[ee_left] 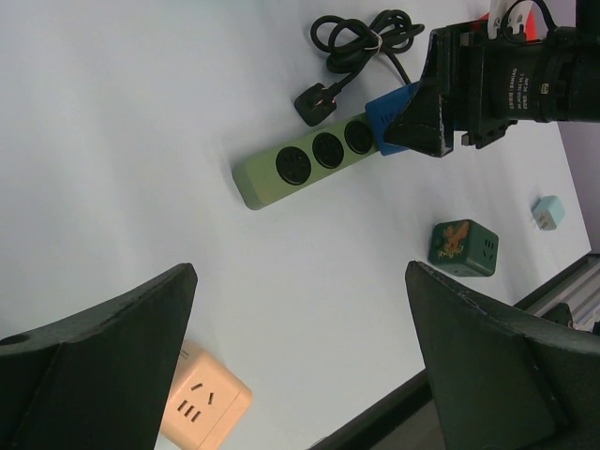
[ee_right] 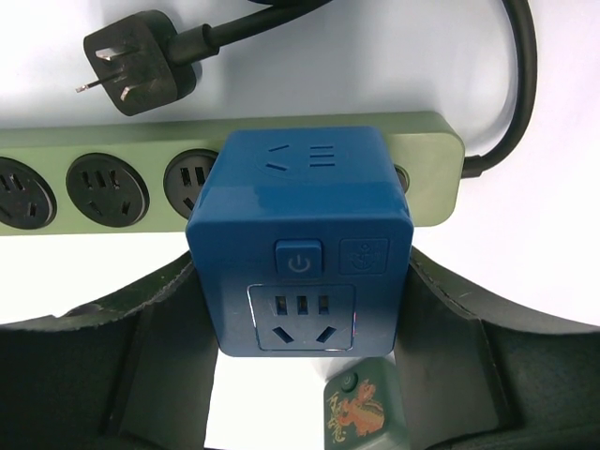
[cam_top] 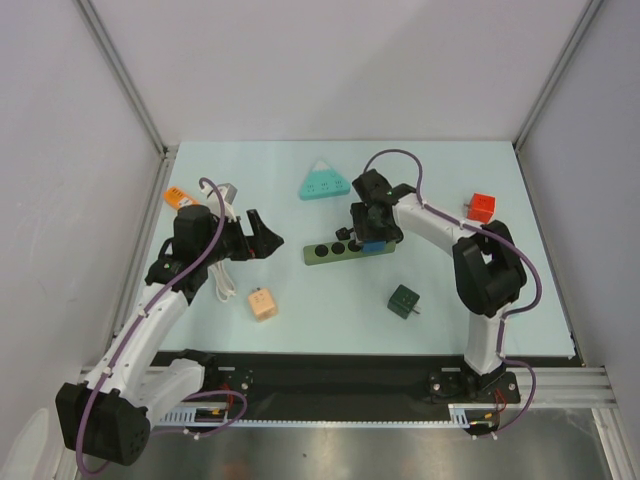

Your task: Insert the plug

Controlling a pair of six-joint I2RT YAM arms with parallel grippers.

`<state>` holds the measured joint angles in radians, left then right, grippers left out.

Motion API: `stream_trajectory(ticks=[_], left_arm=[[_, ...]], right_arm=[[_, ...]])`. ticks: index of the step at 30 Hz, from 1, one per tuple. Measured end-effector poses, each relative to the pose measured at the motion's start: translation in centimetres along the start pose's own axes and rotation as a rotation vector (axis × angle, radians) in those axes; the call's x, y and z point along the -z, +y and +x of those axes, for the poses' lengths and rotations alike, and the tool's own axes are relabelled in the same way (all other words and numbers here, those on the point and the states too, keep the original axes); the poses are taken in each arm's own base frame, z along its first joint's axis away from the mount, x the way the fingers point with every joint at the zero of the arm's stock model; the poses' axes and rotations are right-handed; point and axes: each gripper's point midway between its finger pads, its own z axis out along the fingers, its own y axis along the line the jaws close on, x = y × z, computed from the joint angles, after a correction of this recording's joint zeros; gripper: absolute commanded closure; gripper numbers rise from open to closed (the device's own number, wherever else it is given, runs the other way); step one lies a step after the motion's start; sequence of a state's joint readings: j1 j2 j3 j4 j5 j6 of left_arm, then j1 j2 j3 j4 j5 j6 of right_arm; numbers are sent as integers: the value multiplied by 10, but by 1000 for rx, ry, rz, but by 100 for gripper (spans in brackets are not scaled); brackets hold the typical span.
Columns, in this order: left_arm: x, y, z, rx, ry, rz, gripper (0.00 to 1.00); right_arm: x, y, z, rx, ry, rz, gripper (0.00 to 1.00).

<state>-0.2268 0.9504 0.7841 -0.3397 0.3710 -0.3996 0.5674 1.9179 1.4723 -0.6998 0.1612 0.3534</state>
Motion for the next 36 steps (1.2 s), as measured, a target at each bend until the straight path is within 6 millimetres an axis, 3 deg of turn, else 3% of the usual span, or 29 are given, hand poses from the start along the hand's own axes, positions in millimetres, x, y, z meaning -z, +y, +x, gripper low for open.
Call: stream_trajectory(ticks=[6,9,14,16,19,21,25,29,36], left_arm=[[0,0,0,0,2,2,0],[0,0,0,0,2,3,0],[0,0,0,0,2,3,0],[0,0,0,0,2,3,0],[0,-1,0,0,2,3,0],[0,-1,0,0,3,6,0],[0,-1,1,0,3,7,0],[0,-1,1,0,3,7,0],[-1,-1,2,3,10,8,0]], right_arm=[[4,0,-5,19,20,8,23],[11,1,-22,24,0,4,21],[40,-3,-68,8,-98,-3,21],[49,-6,-76,4,-120,-1,37],[57,-12,-74,7,-113,9,74],[60,-11,-71,9,-107,9,84],[57,-8,-52,18,-72,8,90],[37,-8,-21,19,-1,13,91],[37,-6,-24,2,-32,-6,93]])
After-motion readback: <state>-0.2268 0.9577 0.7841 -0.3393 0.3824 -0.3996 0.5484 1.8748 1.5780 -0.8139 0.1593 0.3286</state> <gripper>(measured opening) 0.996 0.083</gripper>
